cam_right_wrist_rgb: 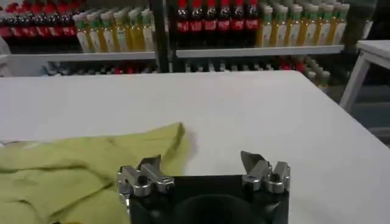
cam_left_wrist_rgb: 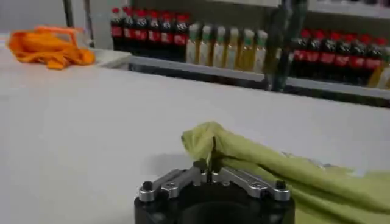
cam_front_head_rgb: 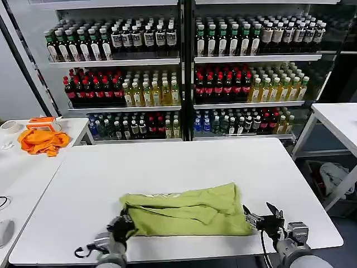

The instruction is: Fold and organize the clothes.

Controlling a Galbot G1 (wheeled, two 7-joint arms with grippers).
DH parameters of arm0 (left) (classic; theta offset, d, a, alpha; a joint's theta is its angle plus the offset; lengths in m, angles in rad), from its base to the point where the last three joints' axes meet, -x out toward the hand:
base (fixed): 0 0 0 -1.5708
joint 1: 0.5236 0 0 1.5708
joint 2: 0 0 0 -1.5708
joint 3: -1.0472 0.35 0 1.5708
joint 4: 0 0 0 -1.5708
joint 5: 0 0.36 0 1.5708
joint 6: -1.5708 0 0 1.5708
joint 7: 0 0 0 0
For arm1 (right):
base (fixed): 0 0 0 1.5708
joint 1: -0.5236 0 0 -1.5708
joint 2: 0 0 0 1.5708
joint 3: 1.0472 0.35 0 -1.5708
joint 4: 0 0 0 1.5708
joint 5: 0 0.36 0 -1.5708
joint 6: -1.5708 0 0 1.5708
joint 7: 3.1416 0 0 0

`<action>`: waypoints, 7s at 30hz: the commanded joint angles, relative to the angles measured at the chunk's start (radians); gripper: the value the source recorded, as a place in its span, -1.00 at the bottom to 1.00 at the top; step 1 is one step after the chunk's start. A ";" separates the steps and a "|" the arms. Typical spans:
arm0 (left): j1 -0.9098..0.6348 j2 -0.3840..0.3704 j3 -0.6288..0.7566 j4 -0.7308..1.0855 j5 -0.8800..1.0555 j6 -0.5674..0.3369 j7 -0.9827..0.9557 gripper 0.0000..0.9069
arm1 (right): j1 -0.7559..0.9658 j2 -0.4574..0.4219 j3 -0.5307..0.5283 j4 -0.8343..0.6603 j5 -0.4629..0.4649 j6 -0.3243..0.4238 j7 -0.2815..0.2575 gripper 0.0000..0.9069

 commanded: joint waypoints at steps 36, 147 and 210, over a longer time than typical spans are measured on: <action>-0.232 -0.261 0.328 0.166 -0.317 0.009 0.027 0.47 | -0.054 0.023 0.019 -0.005 -0.032 0.028 -0.007 1.00; -0.129 0.306 0.002 -0.003 0.033 -0.067 0.264 -0.96 | -0.011 -0.010 0.021 -0.024 -0.016 0.028 -0.004 1.00; -0.063 0.122 -0.209 -0.034 0.028 -0.141 0.127 1.00 | 0.661 0.159 -0.495 -0.385 0.270 -0.036 0.126 1.00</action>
